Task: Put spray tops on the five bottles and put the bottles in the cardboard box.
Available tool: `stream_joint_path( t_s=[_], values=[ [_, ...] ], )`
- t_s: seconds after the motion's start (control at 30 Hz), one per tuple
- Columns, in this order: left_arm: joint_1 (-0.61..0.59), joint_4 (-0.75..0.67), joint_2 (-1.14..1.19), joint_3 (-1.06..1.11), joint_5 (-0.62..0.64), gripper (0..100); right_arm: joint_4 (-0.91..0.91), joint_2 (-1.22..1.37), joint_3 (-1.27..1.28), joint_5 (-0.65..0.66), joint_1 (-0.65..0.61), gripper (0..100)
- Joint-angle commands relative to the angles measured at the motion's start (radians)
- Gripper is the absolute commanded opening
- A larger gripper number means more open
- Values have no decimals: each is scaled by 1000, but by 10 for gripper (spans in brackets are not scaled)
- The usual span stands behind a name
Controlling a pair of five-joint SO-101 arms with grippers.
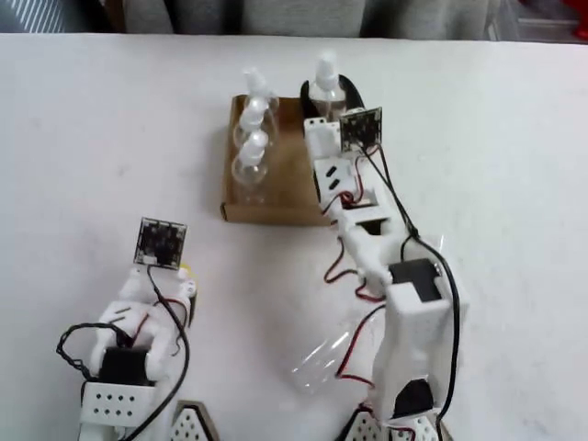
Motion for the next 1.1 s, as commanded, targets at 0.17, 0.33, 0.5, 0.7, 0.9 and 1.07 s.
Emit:
stream_joint_path(
  t_s=[0.17,0.33,0.5,0.7,0.9,1.07],
  values=[
    [-13,0,-8,-3,-14,35,-22,193,-269,12,30,17],
    [-13,0,-8,-3,-14,35,-21,274,-342,14,30,17],
    [-13,0,-8,-3,-14,35,-21,311,-362,14,30,17],
    [-13,0,-8,-3,-14,35,-21,318,-362,14,30,17],
    [-13,0,-8,-3,-14,35,-21,320,-362,14,30,17],
    [-13,0,-8,-3,-14,35,12,360,-396,14,30,17]
  ],
)
